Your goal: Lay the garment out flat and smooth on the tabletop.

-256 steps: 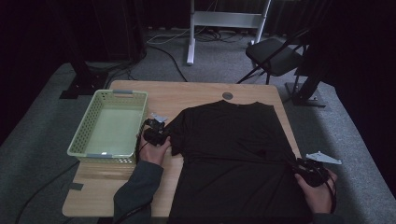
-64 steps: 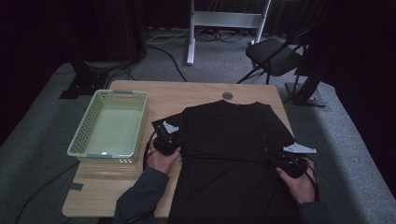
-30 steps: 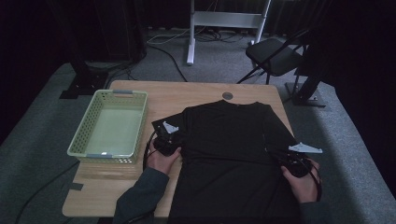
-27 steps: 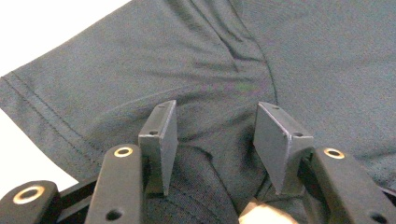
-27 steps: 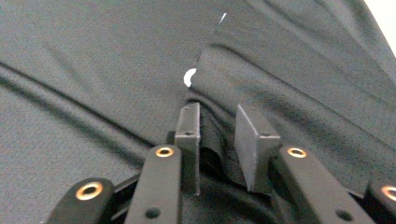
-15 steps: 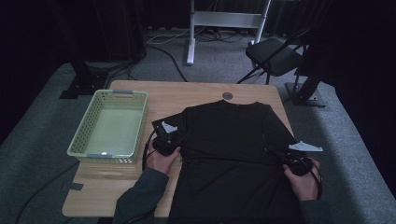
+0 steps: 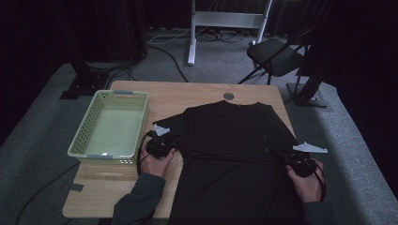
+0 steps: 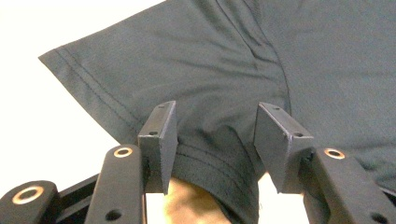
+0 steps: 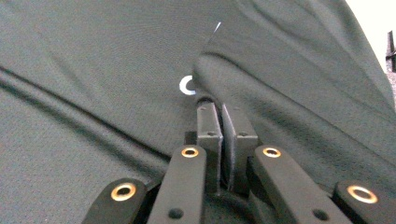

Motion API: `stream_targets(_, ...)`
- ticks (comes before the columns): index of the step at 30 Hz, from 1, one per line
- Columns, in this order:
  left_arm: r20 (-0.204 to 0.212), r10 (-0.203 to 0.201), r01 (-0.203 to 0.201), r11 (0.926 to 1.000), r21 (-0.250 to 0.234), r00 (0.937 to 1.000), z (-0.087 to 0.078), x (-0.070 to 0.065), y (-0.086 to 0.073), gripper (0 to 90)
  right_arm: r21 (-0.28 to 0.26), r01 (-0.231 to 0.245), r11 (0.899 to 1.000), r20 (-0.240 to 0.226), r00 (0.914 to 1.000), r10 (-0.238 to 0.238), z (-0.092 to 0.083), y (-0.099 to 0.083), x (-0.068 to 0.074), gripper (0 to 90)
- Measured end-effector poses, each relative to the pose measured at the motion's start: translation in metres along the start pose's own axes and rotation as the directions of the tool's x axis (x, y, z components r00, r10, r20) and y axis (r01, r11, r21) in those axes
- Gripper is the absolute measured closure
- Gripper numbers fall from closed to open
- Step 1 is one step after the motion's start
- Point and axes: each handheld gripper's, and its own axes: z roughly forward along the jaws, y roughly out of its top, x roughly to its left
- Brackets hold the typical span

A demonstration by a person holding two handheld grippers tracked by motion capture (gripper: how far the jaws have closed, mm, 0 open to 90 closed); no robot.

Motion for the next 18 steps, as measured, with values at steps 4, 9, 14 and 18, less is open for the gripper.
stream_targets(4,-0.007,0.018,-0.017,0.9997,0.019,0.9998,-0.002,-0.002,-0.004,50.4,-0.008,-0.004,1.0,0.004,1.0,0.004,-0.002,0.001,-0.001,86.1)
stream_targets(9,-0.028,0.016,-0.015,0.999,0.042,0.9995,-0.004,0.0,-0.008,51.2,-0.011,-0.001,1.0,0.003,1.0,0.001,-0.003,0.001,-0.002,85.9)
stream_targets(14,-0.039,0.007,-0.005,0.9986,0.054,0.9992,-0.007,0.002,-0.011,52.5,-0.01,-0.002,1.0,0.004,1.0,0.002,-0.003,0.001,-0.002,85.8)
stream_targets(18,-0.046,0.002,0.0,0.9985,0.055,0.9989,-0.01,0.003,-0.014,52.6,-0.012,-0.001,1.0,0.007,1.0,0.001,-0.004,0.001,-0.002,86.0)
